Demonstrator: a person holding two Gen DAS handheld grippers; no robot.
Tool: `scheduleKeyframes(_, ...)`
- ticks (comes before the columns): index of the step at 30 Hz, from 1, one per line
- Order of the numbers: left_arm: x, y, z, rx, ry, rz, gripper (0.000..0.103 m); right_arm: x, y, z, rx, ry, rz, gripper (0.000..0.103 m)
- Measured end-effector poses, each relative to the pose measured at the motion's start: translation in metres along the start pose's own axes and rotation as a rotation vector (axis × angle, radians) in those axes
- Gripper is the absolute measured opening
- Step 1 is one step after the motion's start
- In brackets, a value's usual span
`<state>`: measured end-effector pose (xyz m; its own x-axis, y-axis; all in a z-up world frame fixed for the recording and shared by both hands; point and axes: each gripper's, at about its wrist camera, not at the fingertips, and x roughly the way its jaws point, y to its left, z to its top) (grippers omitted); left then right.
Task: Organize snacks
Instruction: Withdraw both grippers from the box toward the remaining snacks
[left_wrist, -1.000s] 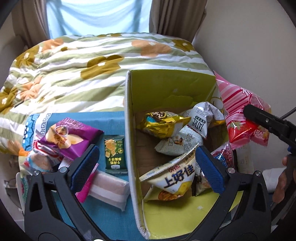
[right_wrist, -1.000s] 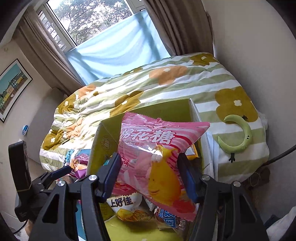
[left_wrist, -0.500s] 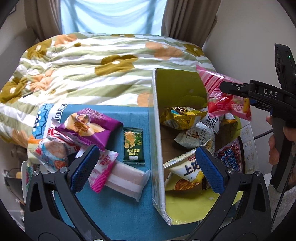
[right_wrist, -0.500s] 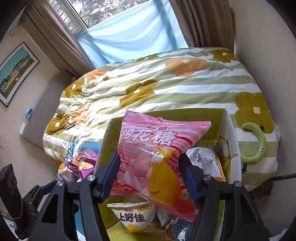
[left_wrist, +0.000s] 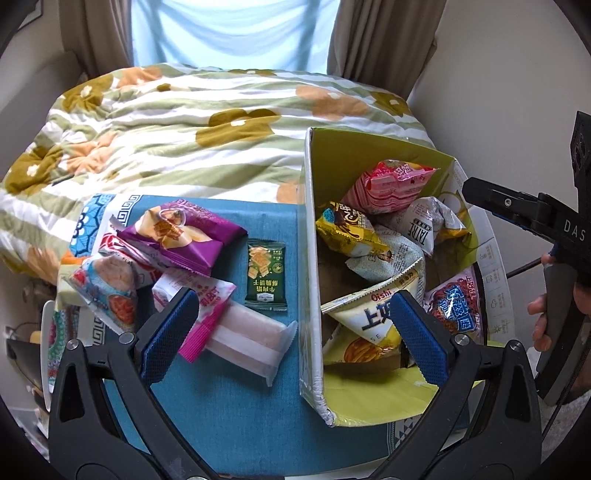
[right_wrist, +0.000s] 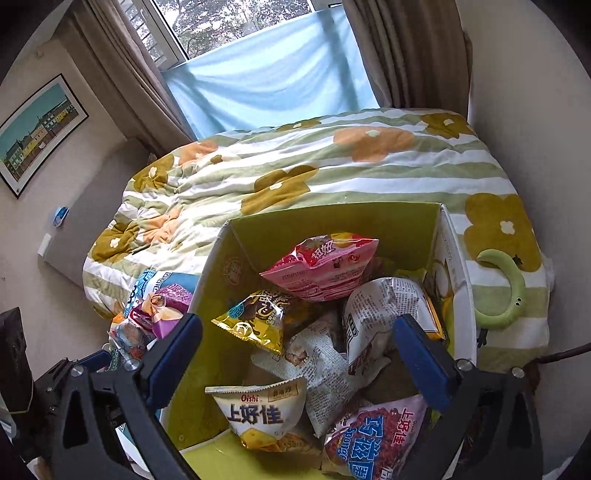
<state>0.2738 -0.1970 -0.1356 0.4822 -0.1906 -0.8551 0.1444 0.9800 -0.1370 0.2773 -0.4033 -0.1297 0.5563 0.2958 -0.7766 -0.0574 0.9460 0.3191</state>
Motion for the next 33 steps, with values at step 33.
scheduleKeyframes(33, -0.132, 0.165, -0.067, 0.024, -0.15, 0.039, 0.102, -0.077, 0.161, -0.085, -0.05, -0.197, 0.008, 0.103)
